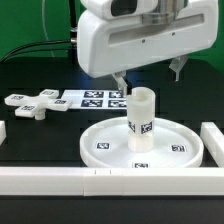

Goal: Assemble round table

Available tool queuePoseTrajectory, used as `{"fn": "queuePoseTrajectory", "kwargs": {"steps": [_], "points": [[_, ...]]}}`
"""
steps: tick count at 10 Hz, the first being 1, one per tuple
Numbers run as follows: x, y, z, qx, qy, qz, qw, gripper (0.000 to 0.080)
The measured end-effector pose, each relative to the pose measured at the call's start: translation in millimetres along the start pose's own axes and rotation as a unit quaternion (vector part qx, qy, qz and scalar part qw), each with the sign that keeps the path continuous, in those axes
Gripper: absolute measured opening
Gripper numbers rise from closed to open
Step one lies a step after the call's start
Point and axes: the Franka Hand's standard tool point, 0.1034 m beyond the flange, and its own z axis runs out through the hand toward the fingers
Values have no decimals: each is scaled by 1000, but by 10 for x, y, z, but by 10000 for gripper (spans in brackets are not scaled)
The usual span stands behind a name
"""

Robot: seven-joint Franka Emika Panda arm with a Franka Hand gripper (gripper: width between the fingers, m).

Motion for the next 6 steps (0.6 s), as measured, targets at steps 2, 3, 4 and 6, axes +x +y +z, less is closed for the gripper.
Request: {"fn": "queuePoseTrajectory", "kwargs": {"steps": [2,3,4,6], "points": [[61,86,6,0,9,-16,1000,649],[51,102,15,1,8,-21,1000,649],[49,107,12,1,9,-25,1000,649],[24,169,42,2,7,-31,1000,649]]}}
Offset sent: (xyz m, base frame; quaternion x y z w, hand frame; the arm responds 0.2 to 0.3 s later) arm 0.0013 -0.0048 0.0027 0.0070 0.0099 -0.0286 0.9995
